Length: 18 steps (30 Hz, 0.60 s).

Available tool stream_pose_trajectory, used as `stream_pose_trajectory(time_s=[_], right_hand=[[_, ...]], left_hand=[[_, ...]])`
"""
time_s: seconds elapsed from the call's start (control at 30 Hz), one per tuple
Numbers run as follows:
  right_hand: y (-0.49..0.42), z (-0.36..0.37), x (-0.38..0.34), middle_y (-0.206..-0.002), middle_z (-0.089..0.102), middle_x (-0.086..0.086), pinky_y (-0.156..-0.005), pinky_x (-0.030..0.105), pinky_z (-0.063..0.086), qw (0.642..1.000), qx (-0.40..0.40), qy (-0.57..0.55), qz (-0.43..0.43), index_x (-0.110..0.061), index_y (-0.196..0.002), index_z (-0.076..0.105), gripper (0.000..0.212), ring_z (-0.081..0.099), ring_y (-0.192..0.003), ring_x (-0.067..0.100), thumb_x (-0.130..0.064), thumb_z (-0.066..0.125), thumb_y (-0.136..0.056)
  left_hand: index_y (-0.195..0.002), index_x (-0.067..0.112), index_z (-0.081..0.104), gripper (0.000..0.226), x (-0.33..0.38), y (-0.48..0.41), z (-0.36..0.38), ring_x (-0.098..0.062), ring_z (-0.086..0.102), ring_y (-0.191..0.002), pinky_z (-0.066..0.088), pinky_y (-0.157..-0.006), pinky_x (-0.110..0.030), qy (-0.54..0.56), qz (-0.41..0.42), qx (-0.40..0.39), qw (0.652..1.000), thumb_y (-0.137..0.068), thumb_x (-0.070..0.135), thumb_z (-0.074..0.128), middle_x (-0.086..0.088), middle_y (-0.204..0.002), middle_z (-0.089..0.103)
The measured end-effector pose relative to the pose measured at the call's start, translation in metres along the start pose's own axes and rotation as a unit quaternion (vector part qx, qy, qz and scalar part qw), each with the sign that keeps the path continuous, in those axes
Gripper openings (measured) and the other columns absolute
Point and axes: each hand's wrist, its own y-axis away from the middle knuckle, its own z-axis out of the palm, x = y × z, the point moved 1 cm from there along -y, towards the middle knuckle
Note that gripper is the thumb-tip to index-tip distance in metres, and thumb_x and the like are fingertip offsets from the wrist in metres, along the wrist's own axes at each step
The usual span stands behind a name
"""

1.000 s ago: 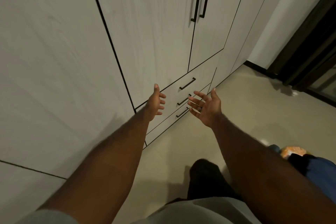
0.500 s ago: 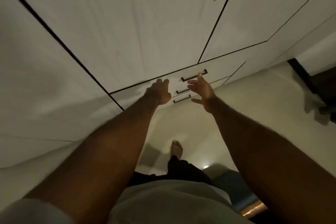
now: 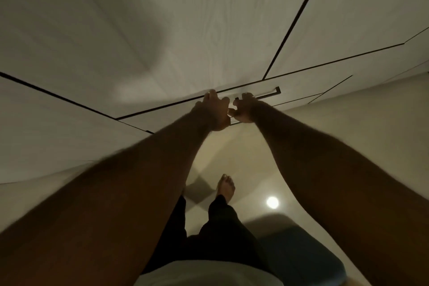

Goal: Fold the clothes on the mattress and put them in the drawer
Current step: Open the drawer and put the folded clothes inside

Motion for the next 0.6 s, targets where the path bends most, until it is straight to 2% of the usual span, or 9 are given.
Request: stream_pose_trajectory(time_s=[0.1,0.17,0.33,0.5,0.6], right_hand=[[-0.017,-0.006,-0.001,-0.166,0.025,0.016,-0.123,0.050,0.025,1.000,-0.005,0.010,0.001,-0.015,-0.157,0.036,0.071,0.022,-0.153,0.034,-0.062,0.033,-0.104],[-0.024,-0.004,-0.001,-0.165,0.031,0.013,-0.122,0.048,0.027,1.000,-0.021,0.008,-0.001,-0.013,-0.156,0.038,0.069,0.029,-0.151,0.033,-0.059,0.034,-0.105],[-0.040,0.002,0.004,-0.163,0.035,0.011,-0.121,0.048,0.029,0.999,-0.032,-0.009,-0.008,-0.013,-0.156,0.039,0.070,0.034,-0.149,0.031,-0.060,0.033,-0.105],[-0.048,0.006,-0.002,-0.162,0.037,0.013,-0.121,0.048,0.029,0.999,-0.044,-0.003,-0.022,-0.010,-0.155,0.039,0.069,0.034,-0.149,0.030,-0.058,0.032,-0.106],[-0.049,0.008,-0.005,-0.150,0.050,0.015,-0.115,0.048,0.038,0.999,-0.030,0.003,-0.012,-0.006,-0.149,0.046,0.066,0.047,-0.139,0.032,-0.055,0.041,-0.104]], left_hand=[[-0.151,0.016,0.036,0.060,-0.001,-0.014,0.000,-0.039,0.027,-0.148,0.038,-0.114,-0.050,0.017,-0.008,-0.010,1.000,-0.099,0.034,0.059,-0.023,-0.161,0.020],[-0.151,0.017,0.037,0.058,-0.002,-0.018,0.005,-0.038,0.030,-0.146,0.039,-0.113,-0.049,0.011,-0.011,-0.020,1.000,-0.099,0.034,0.058,-0.021,-0.159,0.023],[-0.144,0.018,0.043,0.052,-0.009,-0.025,0.013,-0.041,0.051,-0.129,0.049,-0.103,-0.046,0.014,-0.018,-0.002,1.000,-0.096,0.028,0.062,-0.020,-0.160,0.018],[-0.138,0.013,0.050,0.047,-0.009,-0.025,0.012,-0.034,0.060,-0.115,0.053,-0.094,-0.041,0.026,-0.018,0.007,0.999,-0.095,0.025,0.064,-0.018,-0.161,0.014],[-0.133,0.011,0.052,0.043,-0.007,-0.024,0.010,-0.033,0.061,-0.109,0.053,-0.090,-0.039,0.030,-0.020,0.017,0.999,-0.093,0.022,0.065,-0.018,-0.159,0.018]])
